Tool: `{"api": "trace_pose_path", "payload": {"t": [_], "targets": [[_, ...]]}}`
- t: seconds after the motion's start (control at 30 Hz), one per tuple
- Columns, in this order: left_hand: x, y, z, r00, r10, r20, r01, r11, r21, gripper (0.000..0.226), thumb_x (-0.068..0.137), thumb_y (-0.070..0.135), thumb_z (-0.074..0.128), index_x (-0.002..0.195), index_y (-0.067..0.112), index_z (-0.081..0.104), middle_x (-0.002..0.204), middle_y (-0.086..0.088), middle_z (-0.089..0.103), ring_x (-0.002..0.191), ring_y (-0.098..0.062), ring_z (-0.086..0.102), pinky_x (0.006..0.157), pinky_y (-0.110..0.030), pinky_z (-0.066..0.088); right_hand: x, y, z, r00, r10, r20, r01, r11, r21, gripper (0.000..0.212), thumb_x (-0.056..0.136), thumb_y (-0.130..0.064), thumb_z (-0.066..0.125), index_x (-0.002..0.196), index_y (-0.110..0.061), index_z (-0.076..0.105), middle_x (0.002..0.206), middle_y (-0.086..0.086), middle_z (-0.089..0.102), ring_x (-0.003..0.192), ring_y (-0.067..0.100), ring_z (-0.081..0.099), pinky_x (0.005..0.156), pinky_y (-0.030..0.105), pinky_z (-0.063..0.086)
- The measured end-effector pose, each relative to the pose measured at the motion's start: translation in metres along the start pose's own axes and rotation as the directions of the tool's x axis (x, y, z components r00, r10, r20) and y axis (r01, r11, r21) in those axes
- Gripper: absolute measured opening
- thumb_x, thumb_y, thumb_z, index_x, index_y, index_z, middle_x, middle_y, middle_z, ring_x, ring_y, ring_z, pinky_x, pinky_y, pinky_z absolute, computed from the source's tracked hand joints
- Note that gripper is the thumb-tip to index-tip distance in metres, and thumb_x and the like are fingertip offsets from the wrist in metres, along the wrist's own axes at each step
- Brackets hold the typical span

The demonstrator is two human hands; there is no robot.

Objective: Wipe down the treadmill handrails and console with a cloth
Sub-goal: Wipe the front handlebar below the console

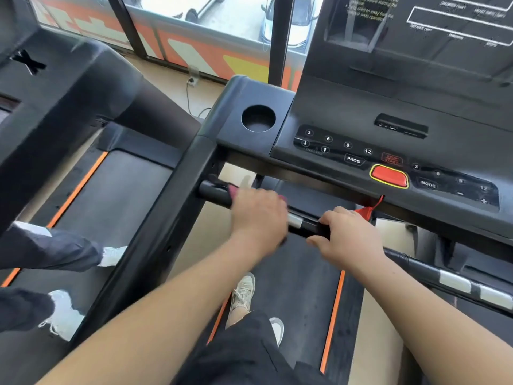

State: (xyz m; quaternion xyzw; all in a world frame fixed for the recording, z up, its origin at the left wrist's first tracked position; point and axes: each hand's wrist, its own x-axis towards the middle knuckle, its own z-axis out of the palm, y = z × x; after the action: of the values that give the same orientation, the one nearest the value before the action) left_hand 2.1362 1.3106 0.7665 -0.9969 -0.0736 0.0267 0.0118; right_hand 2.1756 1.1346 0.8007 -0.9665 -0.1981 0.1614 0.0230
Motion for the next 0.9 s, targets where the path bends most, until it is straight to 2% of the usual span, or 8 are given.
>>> {"api": "trace_pose_path", "payload": {"t": [0.1,0.23,0.37,0.47,0.57,0.63,0.73,0.9], "targets": [[-0.02,0.03,0.013,0.967,0.224,-0.124,-0.248,0.942,-0.228,0.026,0.098,0.034,0.045,0.102,0.017,0.064,0.097,-0.005,0.068,0.091,-0.033,0.056,0.095,-0.051,0.042,0.0,-0.001,0.0,1.0,-0.005,-0.01,0.005,1.0,-0.012,0.029,0.085,-0.049,0.064,0.1,-0.024,0.063,0.1,-0.005,0.057,0.107,0.022,0.056,0.071,0.033,0.044],[-0.009,-0.038,0.021,0.913,0.381,-0.147,-0.394,0.916,-0.073,0.032,0.1,0.033,0.04,0.102,0.015,0.068,0.094,-0.004,0.069,0.084,-0.033,0.061,0.081,-0.046,0.048,0.001,-0.001,-0.001,1.0,-0.015,0.002,0.015,0.999,-0.032,0.038,0.085,-0.06,0.065,0.104,-0.027,0.063,0.104,-0.006,0.057,0.108,0.02,0.056,0.07,0.031,0.039],[-0.002,-0.087,0.011,0.99,0.101,-0.102,-0.109,0.991,-0.075,0.031,0.1,0.024,0.034,0.086,0.015,0.061,0.083,-0.009,0.065,0.079,-0.036,0.057,0.086,-0.051,0.047,0.001,0.0,0.0,1.0,-0.015,0.001,0.015,1.0,-0.018,0.043,0.086,-0.062,0.065,0.11,-0.027,0.064,0.109,-0.007,0.059,0.11,0.019,0.055,0.072,0.031,0.041],[-0.019,-0.031,0.015,0.994,-0.092,-0.058,0.085,0.99,-0.109,0.032,0.1,0.03,0.033,0.105,0.014,0.061,0.105,-0.009,0.062,0.105,-0.037,0.053,0.11,-0.057,0.034,0.001,0.0,-0.001,1.0,-0.012,0.001,0.013,1.0,-0.018,0.043,0.086,-0.062,0.065,0.11,-0.026,0.064,0.109,-0.007,0.059,0.11,0.019,0.055,0.073,0.031,0.043],[-0.039,0.0,0.032,0.976,0.14,-0.168,-0.176,0.959,-0.224,0.045,0.098,0.036,0.045,0.131,0.008,0.058,0.128,-0.009,0.059,0.124,-0.039,0.049,0.119,-0.056,0.027,0.002,0.0,0.0,1.0,-0.018,0.002,0.018,1.0,-0.022,0.042,0.086,-0.061,0.065,0.109,-0.026,0.064,0.107,-0.006,0.059,0.109,0.02,0.056,0.071,0.031,0.041],[-0.024,-0.023,0.024,0.926,0.326,-0.191,-0.36,0.915,-0.183,0.038,0.098,0.037,0.047,0.123,0.012,0.063,0.117,-0.008,0.065,0.107,-0.037,0.058,0.104,-0.051,0.042,0.001,0.0,0.001,1.0,-0.024,-0.001,0.024,0.999,-0.025,0.042,0.086,-0.061,0.065,0.109,-0.026,0.064,0.106,-0.006,0.059,0.109,0.02,0.056,0.07,0.031,0.04],[0.011,-0.059,-0.007,0.946,0.285,0.153,-0.296,0.954,0.053,0.021,0.1,0.028,0.042,0.101,0.019,0.062,0.103,-0.004,0.068,0.093,-0.035,0.066,0.076,-0.04,0.046,0.0,0.001,0.002,1.0,-0.024,-0.005,0.024,1.0,-0.014,0.042,0.086,-0.061,0.065,0.109,-0.026,0.064,0.107,-0.006,0.059,0.109,0.02,0.056,0.073,0.032,0.043],[0.037,-0.022,-0.036,0.888,0.017,0.459,-0.059,0.995,0.076,0.024,0.098,0.024,0.046,0.115,0.021,0.063,0.12,-0.003,0.068,0.113,-0.029,0.064,0.086,-0.039,0.047,0.001,0.001,0.002,1.0,-0.024,0.004,0.024,1.0,-0.005,0.041,0.086,-0.06,0.065,0.108,-0.026,0.063,0.108,-0.006,0.059,0.109,0.02,0.055,0.074,0.032,0.043]]}}
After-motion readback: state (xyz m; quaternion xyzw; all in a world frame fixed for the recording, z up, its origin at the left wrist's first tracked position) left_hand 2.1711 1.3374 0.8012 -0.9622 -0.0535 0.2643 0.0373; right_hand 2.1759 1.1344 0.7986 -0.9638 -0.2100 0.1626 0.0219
